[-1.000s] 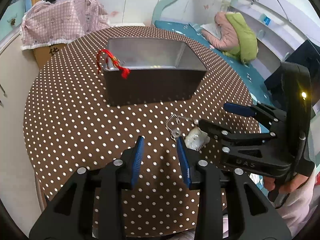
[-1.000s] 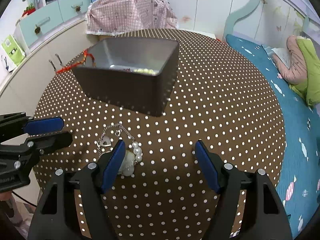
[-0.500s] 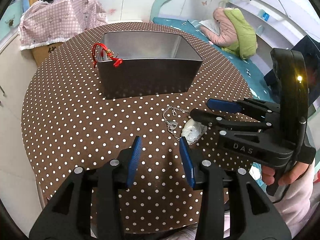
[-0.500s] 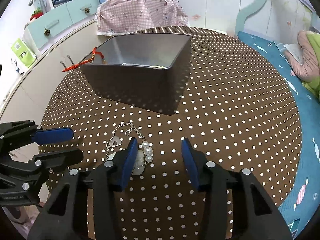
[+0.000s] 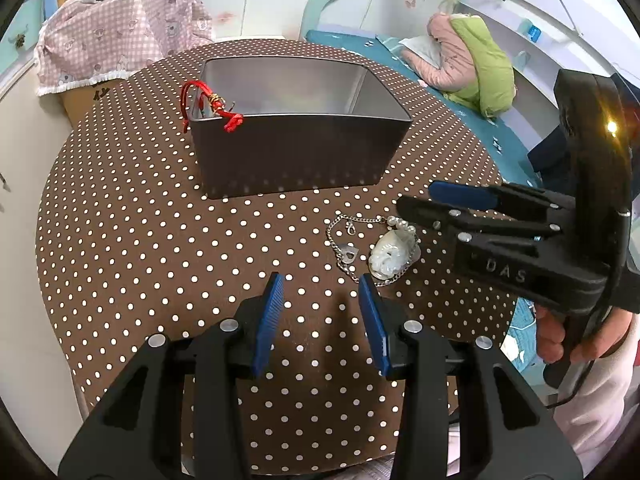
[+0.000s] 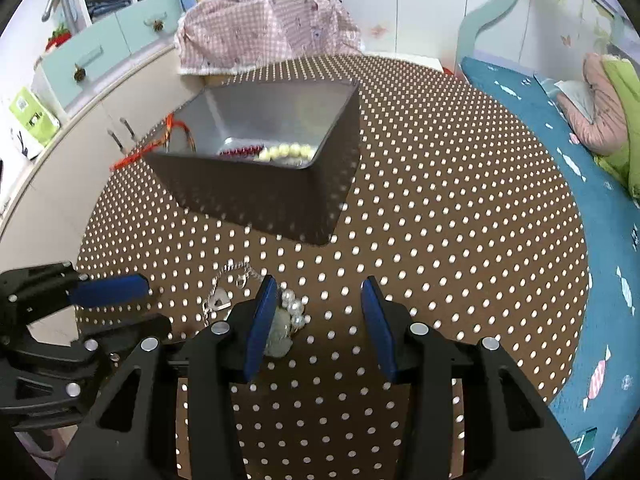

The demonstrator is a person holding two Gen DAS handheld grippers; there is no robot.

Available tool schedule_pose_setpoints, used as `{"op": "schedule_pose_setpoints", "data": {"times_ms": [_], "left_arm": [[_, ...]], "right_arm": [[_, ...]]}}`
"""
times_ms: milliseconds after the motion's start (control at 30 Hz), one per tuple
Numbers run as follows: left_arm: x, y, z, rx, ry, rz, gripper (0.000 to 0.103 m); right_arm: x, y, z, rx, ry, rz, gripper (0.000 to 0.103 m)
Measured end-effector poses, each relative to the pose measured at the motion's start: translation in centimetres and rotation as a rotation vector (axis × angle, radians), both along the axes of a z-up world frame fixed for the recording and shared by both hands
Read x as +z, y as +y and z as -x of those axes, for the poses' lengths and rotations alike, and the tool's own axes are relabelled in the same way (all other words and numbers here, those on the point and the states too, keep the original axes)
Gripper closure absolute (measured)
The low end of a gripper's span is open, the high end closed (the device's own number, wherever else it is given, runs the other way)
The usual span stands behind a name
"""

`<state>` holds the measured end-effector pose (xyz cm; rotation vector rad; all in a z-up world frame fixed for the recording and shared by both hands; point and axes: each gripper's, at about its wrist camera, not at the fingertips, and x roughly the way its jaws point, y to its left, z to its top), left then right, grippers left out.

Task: Organize jewelry
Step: 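Grasp the pearl chain with the right tool near the white jade pendant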

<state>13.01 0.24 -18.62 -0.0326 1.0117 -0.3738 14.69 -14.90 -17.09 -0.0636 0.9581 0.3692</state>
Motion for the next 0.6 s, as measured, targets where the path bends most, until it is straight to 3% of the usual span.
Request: {"op": "schedule_pose_setpoints", "data": {"times_ms": [233, 367, 433, 600], "left_arm": [[-0.3, 0.7, -0.3, 0.015, 0.006, 0.007, 0.063], [-0.4, 0.6, -0.3, 0.004, 0.005, 0.009, 0.063], [-0.4, 0.6, -0.3, 0.003, 0.006, 0.01, 0.063], [-0.3, 0.5, -0.3, 0.008, 0.005, 0.009, 0.063]], "right_arm": [[-1.1, 1.1, 0.9, 0.042, 0.018, 0.029, 0.061], [-1.4, 2.1, 1.5, 0.062, -0.007, 0.095, 0.061], [-1.5, 2.4, 1.8, 0.076, -0.021, 0.114, 0.066], [-1.7, 3.3, 2.5, 0.115, -0.043, 0.13, 0.092]]}}
